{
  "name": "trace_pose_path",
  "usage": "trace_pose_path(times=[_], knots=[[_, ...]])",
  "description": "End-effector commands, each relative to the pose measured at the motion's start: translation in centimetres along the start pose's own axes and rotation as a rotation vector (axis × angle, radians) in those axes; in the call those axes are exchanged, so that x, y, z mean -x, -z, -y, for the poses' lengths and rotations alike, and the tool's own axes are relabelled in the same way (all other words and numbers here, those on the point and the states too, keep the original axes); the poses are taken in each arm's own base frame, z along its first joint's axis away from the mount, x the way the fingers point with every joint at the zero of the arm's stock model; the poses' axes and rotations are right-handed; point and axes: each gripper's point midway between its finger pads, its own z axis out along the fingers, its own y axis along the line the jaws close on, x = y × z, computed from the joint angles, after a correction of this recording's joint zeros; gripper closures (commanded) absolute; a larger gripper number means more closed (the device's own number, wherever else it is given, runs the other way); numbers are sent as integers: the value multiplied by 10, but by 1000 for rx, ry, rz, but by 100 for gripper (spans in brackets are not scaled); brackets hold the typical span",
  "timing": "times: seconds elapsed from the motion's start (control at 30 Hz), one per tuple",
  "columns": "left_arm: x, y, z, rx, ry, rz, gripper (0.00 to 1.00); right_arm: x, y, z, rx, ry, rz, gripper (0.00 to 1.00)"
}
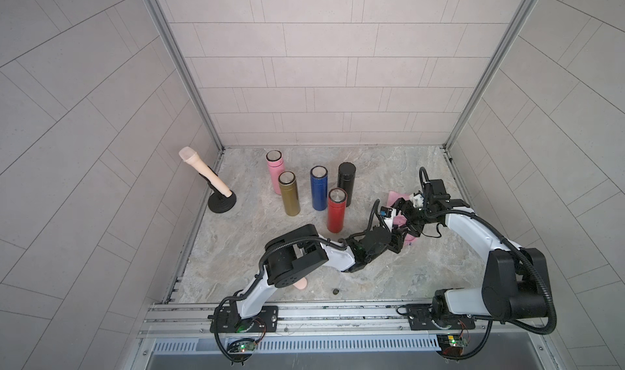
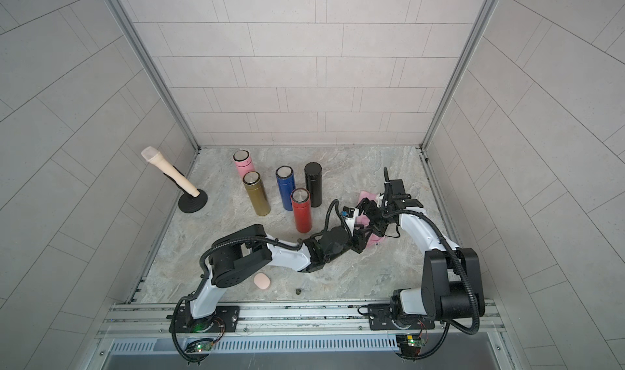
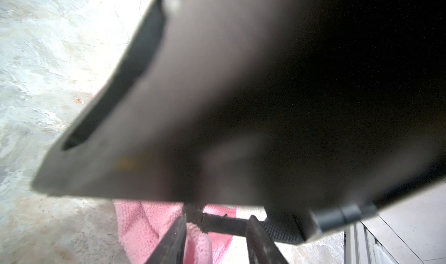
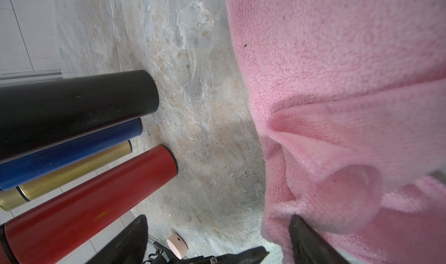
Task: Wipe the surface of the thermos
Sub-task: Place the cleaning item at the center of the board.
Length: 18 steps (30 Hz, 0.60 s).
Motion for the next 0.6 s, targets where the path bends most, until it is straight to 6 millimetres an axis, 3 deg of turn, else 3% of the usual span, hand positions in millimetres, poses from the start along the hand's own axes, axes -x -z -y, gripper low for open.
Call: trace_pose_path(times=[0.0,0.27,0.37,0.57], knots=[[-65,15,-32,93,-24,-197,53,9,22,-51,152,76,22,8],[-61,37,-28,83,-40,-169,52,7,19,-45,131,88,19,9],[-58,35,-30,103,-74,-170,50,2,19,-46,133,94,13,9],[-42,30,-8,17,-61,-121,48,-12,22,-42,136,93,10,10]])
